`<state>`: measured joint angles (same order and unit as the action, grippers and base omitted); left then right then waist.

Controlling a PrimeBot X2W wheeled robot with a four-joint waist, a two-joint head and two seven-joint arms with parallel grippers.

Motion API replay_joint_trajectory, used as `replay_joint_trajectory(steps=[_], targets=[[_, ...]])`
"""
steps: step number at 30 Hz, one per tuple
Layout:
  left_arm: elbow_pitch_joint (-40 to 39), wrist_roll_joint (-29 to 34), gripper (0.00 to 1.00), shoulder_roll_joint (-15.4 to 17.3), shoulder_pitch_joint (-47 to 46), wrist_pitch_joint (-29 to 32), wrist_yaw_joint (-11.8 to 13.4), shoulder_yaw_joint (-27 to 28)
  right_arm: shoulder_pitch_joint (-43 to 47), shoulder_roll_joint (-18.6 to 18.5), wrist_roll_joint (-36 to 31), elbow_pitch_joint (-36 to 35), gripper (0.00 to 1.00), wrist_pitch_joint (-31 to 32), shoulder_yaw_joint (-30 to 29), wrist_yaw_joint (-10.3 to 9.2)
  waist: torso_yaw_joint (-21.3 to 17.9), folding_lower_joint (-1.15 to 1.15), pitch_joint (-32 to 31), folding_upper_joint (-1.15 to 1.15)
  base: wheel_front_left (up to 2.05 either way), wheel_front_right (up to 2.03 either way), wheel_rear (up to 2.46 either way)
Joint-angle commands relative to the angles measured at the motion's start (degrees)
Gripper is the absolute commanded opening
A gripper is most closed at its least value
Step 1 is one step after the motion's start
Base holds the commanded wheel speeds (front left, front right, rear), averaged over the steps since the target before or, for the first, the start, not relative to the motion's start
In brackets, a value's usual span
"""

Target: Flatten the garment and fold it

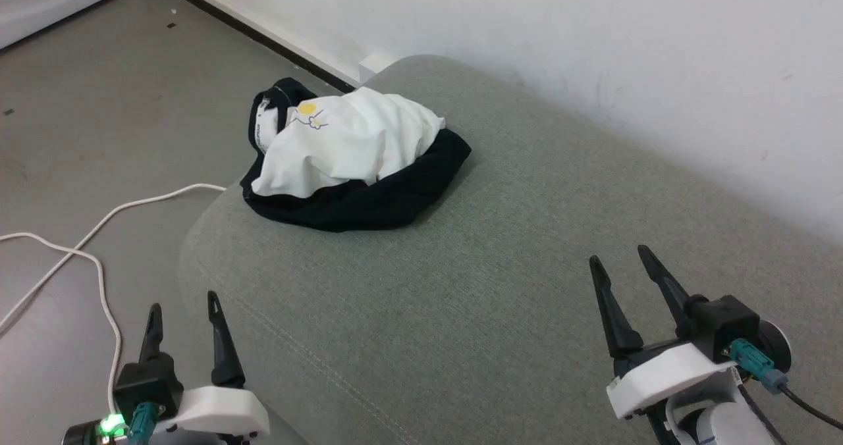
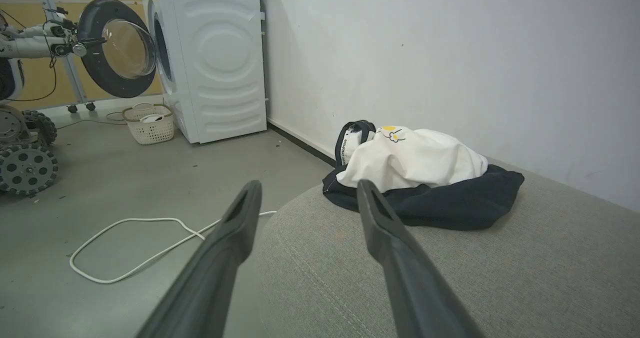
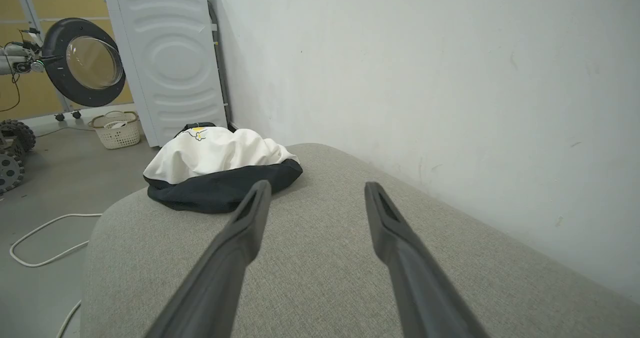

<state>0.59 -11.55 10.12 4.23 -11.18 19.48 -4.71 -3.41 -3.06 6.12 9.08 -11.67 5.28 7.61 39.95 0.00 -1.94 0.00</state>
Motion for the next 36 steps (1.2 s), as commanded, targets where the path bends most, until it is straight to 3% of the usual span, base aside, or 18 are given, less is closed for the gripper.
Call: replay_joint_trajectory(steps=[1, 10, 19, 26, 29, 36], targets=[[-0.4, -0.2, 1.0, 0.3, 0.4, -0.2, 0.4, -0.2, -0.2, 0.2, 0.4, -0.2, 1.0, -0.2, -0.2, -0.12, 0.1, 0.0, -0.1, 0.0, -0.12, -0.12, -0.12], [1.0, -2.0, 1.0, 2.6, -7.2, 2.3, -2.2, 0.5, -1.0, 0.2, -0.6, -1.7, 1.0, 1.0, 0.7, -0.12, -3.5, 0.0, 3.7, 0.0, -0.03, -0.03, -0.03], [12.6, -8.8, 1.0, 3.3, -26.7, 6.6, -6.4, 3.1, -4.0, 0.2, -5.9, -6.6, 1.0, 4.8, 1.1, -0.12, -13.2, 0.0, 16.9, 0.0, 0.0, 0.0, 0.0], [22.4, -13.0, 1.0, 7.7, -39.9, 15.4, -10.5, 4.7, -7.5, -1.6, -7.5, -10.8, 1.0, 6.6, 1.6, -0.12, -20.3, 0.0, 27.6, 0.0, 0.0, 0.0, 0.0], [25.5, -15.7, 1.0, 9.1, -44.3, 20.4, -10.4, 6.5, -9.1, -2.5, -7.3, -12.5, 1.0, 7.0, 1.5, -0.12, -22.7, 0.0, 32.1, 0.0, 0.0, 0.0, 0.0], [29.5, -20.2, 1.0, 12.6, -49.8, 33.9, -7.5, 9.7, -11.9, -3.8, -6.7, -14.7, 1.0, 7.0, 1.1, -0.12, -26.5, 0.0, 39.4, 0.0, 0.0, 0.0, 0.0]])
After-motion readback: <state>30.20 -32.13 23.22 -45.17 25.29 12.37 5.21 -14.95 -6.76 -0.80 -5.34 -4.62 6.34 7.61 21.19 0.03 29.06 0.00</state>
